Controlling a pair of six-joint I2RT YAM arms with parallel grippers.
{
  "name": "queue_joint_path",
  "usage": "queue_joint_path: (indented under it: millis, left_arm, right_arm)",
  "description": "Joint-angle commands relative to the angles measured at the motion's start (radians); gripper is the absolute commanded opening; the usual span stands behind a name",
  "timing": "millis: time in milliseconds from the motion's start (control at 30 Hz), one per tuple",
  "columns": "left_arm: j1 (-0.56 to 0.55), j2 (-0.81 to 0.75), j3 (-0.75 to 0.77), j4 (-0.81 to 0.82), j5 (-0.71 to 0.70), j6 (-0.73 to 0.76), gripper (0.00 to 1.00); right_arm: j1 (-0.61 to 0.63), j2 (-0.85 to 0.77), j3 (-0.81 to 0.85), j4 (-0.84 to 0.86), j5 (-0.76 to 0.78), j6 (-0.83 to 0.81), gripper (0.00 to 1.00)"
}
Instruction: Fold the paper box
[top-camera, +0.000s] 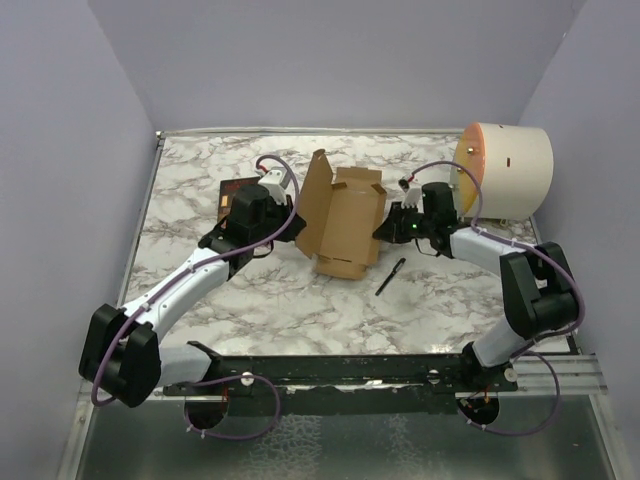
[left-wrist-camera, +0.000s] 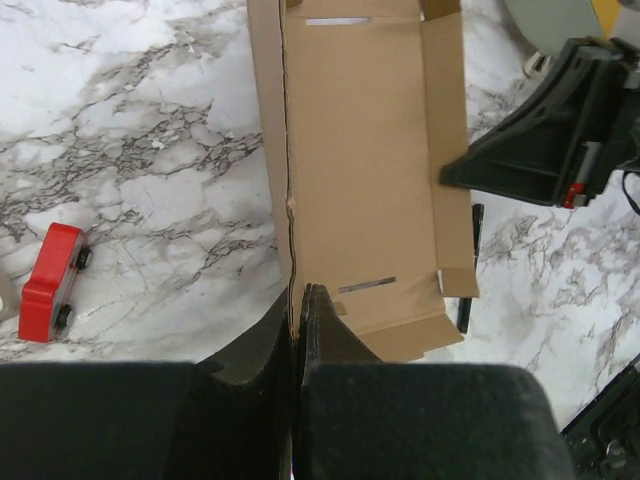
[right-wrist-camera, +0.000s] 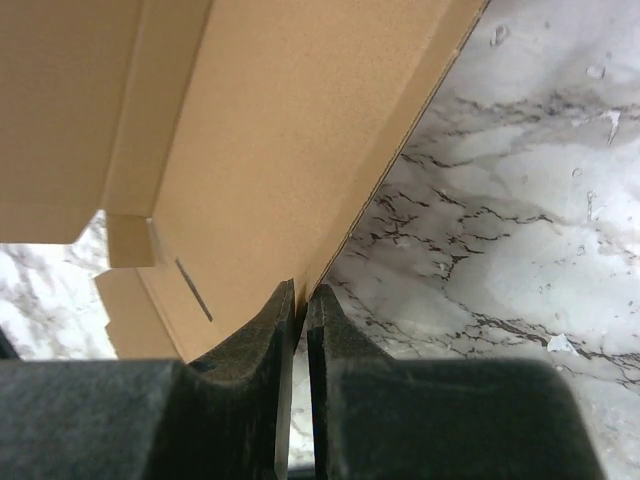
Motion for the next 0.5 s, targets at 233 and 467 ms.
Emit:
queue_joint_path:
  millis: [233,467]
  left_arm:
    - [0.007,0.081,0.074,-0.039,0.161,0.067,0.0]
    - [0.039,0.144,0.158,-0.135,0.226,0.175,0.0]
  right_arm:
    - [0.054,0.115,0.052,0.013,0.018,-0.097,0.21]
    - [0.054,0.114,0.035,0.04,-0.137,-0.118,0.32]
